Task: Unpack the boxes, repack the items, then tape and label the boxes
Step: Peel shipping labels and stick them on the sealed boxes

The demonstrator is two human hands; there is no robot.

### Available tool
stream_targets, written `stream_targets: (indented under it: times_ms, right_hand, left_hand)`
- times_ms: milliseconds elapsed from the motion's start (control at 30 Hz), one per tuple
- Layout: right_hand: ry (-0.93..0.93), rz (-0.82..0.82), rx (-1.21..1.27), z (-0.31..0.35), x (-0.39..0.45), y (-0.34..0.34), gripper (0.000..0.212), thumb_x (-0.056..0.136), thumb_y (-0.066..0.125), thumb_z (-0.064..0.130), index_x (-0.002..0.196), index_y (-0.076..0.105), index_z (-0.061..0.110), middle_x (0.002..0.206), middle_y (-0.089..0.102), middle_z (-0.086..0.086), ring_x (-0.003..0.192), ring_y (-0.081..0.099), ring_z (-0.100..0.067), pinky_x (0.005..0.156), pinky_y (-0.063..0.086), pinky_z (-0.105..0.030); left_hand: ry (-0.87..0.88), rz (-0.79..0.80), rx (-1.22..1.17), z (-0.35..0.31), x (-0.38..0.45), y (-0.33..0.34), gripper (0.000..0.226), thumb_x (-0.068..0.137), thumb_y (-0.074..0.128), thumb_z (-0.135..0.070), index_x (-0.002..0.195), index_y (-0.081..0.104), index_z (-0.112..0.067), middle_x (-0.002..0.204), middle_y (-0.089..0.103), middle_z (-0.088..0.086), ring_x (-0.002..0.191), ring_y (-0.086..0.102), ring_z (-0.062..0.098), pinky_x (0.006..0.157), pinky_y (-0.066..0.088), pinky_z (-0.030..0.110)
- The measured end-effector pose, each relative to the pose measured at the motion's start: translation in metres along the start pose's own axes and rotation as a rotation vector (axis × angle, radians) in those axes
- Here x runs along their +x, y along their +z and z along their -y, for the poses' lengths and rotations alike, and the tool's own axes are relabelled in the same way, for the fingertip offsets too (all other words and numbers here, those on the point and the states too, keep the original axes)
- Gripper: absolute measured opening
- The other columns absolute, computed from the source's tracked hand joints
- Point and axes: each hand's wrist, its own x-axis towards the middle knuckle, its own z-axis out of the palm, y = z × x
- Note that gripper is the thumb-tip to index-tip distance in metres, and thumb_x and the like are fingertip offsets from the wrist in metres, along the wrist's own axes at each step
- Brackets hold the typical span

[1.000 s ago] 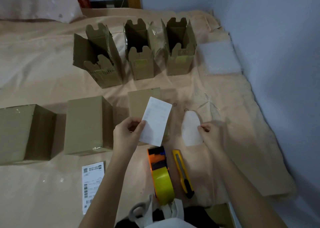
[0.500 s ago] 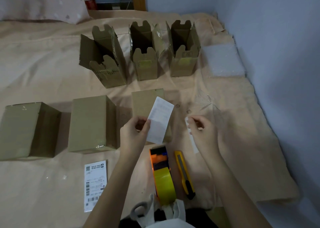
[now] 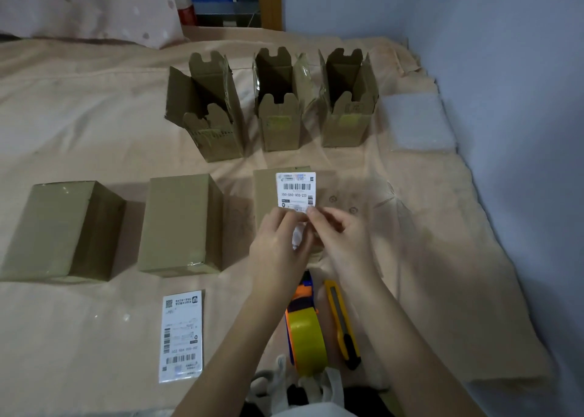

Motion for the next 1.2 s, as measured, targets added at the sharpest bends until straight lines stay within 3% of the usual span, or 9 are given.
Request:
stream_targets:
  times_ms: [267,367,500,600,700,833,1000,1133,1200]
  right_hand:
    - [0.085,-0.065,0.08,0.005,0.001,-0.005,0.012,0.089,0.063,0.01,0.089,0.074,0.013,0.08,0.074,0.003,0.076,0.069,-0.009,0.064,0.054,-0.021]
    - [0.095,-0.089,0.056,0.004,0.002,-0.006,0.014,0.089,0.061,0.008,0.085,0.074,0.012,0.077,0.073,0.002,0.07,0.066,-0.008,0.064,0.055,-0.023]
    - [0.114,-0.099,0.047,0.0,0.004,-0.01,0.015,0.09,0.059,0.009,0.088,0.074,0.012,0.084,0.074,-0.001,0.083,0.07,-0.018,0.075,0.058,-0.032]
    - [0.132,-0.12,0.05,0.0,0.008,-0.01,0.017,0.09,0.059,0.008,0.082,0.073,0.013,0.083,0.074,-0.002,0.086,0.07,-0.023,0.081,0.056,-0.041]
    - [0.127,-0.117,0.042,0.0,0.009,-0.011,0.021,0.09,0.059,0.008,0.074,0.071,0.015,0.078,0.073,-0.002,0.08,0.067,-0.022,0.076,0.053,-0.038]
    - [0.13,-0.096,0.053,-0.001,0.01,-0.011,0.02,0.091,0.059,0.01,0.076,0.071,0.015,0.077,0.073,0.0,0.077,0.067,-0.018,0.072,0.053,-0.033]
    - [0.131,-0.048,0.055,-0.001,0.012,-0.013,0.015,0.091,0.06,0.011,0.081,0.071,0.013,0.082,0.073,-0.004,0.078,0.067,-0.017,0.069,0.052,-0.029]
    - [0.115,0.003,0.022,-0.003,0.015,-0.012,0.011,0.091,0.061,0.01,0.087,0.071,0.015,0.086,0.073,-0.003,0.082,0.068,-0.016,0.07,0.055,-0.028]
    - [0.074,0.008,-0.055,-0.008,0.017,-0.012,0.011,0.09,0.064,0.011,0.097,0.071,0.014,0.092,0.072,-0.001,0.084,0.068,-0.009,0.068,0.053,-0.02]
  left_hand:
    - [-0.077,0.107,-0.031,0.005,0.0,0.004,0.024,0.08,0.061,-0.039,0.095,0.066,-0.021,0.118,0.054,0.005,0.11,0.046,0.014,0.084,0.05,0.042]
    - [-0.097,0.145,-0.023,0.007,0.001,0.003,0.034,0.077,0.06,-0.05,0.095,0.066,-0.022,0.124,0.052,0.006,0.12,0.043,0.017,0.092,0.044,0.041]
    - [-0.213,0.202,-0.053,0.005,0.003,-0.006,0.048,0.069,0.056,-0.068,0.099,0.064,-0.031,0.125,0.048,-0.007,0.121,0.044,0.01,0.094,0.038,0.032]
    - [-0.518,0.135,-0.38,0.003,0.008,-0.013,0.035,0.074,0.06,-0.061,0.1,0.056,-0.037,0.118,0.053,-0.01,0.111,0.053,0.005,0.088,0.046,0.025]
    - [-0.709,0.094,-0.48,0.01,0.019,-0.018,0.019,0.087,0.067,-0.031,0.1,0.061,-0.018,0.102,0.064,-0.001,0.09,0.061,0.009,0.067,0.048,0.012]
    - [-0.77,0.142,-0.532,0.017,0.021,-0.021,0.015,0.087,0.067,-0.022,0.087,0.068,-0.007,0.078,0.069,-0.002,0.072,0.063,0.007,0.059,0.047,0.011]
    - [-0.841,0.135,-0.599,0.02,0.02,-0.021,0.02,0.084,0.072,-0.02,0.098,0.064,-0.009,0.086,0.073,0.003,0.079,0.07,0.01,0.065,0.054,0.017]
    - [-0.79,0.148,-0.577,0.021,0.019,-0.023,0.011,0.085,0.07,-0.019,0.079,0.068,-0.01,0.077,0.073,-0.002,0.072,0.069,0.006,0.064,0.054,0.017]
    - [-0.774,0.127,-0.567,0.022,0.02,-0.023,0.012,0.085,0.07,-0.02,0.076,0.068,-0.012,0.076,0.072,-0.003,0.07,0.068,0.005,0.065,0.055,0.018]
